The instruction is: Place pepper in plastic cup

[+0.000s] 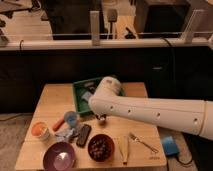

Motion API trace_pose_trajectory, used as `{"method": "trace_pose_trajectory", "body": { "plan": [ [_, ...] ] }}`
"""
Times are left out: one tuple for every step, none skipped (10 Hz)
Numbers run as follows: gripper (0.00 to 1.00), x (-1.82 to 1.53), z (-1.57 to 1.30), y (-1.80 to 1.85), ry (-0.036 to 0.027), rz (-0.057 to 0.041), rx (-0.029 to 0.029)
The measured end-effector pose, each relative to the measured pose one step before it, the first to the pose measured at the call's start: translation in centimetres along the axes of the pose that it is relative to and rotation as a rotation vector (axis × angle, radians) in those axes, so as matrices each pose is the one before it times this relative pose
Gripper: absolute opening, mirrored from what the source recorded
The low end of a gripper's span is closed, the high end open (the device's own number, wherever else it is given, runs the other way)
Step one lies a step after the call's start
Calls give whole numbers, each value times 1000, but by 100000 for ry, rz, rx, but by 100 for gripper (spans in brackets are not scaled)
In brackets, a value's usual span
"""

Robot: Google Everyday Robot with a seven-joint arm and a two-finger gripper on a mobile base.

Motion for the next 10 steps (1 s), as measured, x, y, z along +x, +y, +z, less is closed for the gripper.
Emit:
{"method": "trace_pose_trajectory", "body": {
  "plan": [
    [11, -240, 52, -318, -374, -1558, 329],
    [6, -242, 33, -305, -402, -1670, 443],
    [5, -242, 42, -355, -443, -1832, 282],
    [9, -99, 42, -145, -352, -1370, 98],
    [18, -154, 38, -179, -565, -1717, 179],
    [27, -134, 54, -126, -455, -1549, 118],
    [35, -178, 74, -192, -509, -1589, 136],
    [35, -88, 49, -132, -271, -943, 76],
    [31, -183, 78, -211, -403, -1521, -7],
    [23, -212, 132, -279, -454, -1757, -11]
  ]
}}
